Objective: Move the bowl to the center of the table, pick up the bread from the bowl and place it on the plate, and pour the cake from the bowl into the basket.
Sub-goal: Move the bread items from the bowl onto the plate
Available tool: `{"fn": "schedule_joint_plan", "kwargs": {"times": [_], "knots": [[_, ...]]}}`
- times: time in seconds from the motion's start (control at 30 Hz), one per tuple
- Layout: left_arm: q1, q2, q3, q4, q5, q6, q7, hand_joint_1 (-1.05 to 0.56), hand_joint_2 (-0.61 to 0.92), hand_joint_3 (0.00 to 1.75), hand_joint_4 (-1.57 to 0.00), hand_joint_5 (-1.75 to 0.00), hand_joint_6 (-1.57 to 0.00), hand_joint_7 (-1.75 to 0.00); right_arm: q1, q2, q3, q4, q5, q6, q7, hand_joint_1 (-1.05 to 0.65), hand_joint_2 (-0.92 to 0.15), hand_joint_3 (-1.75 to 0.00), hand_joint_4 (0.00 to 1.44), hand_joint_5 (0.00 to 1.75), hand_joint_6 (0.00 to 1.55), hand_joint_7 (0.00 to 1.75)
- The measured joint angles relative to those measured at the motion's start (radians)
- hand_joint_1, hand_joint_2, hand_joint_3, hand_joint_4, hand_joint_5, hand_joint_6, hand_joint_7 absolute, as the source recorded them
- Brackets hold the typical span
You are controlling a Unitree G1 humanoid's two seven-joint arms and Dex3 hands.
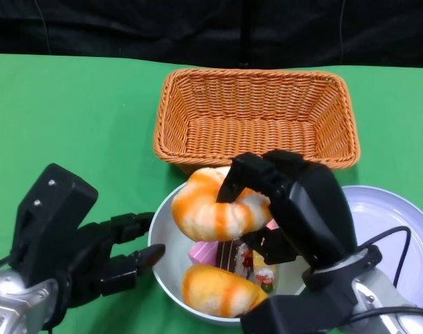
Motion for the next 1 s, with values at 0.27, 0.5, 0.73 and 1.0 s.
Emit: {"fn": "schedule_joint_plan", "kwargs": {"times": [0.27, 0.5, 0.73, 1.0], "knots": [[0.017, 0.017, 0.031, -0.072, 0.003, -0.005, 0.000, -0.43, 0.92, 0.52, -0.14, -0.10, -0.10, -0.01, 0.115, -0.028, -0.088, -0.229, 0.097, -0.014, 0.132, -0.20, -0.09, -1.75, 1.05, 1.75, 0.84, 1.66], [0.055, 0.056, 0.071, -0.132, 0.030, -0.087, 0.001, -0.44, 0.92, 0.48, -0.15, -0.13, -0.13, -0.02, 0.255, -0.049, -0.188, -0.368, 0.106, -0.022, 0.162, -0.11, -0.08, -1.74, 1.05, 1.75, 0.81, 1.72], [0.102, 0.052, 0.087, -0.212, 0.088, -0.149, 0.046, -0.47, 0.92, 0.43, -0.19, -0.18, -0.17, -0.03, 0.354, -0.087, -0.323, -0.455, 0.046, 0.002, 0.178, -0.08, -0.04, -1.73, 1.07, 1.75, 0.88, 1.59], [0.148, 0.034, 0.059, -0.235, 0.160, -0.230, 0.086, -0.44, 0.92, 0.42, -0.19, -0.23, -0.20, -0.04, 0.398, -0.097, -0.397, -0.449, -0.111, 0.094, 0.147, -0.06, -0.11, -1.61, 1.05, 1.75, 0.92, 1.54]]}}
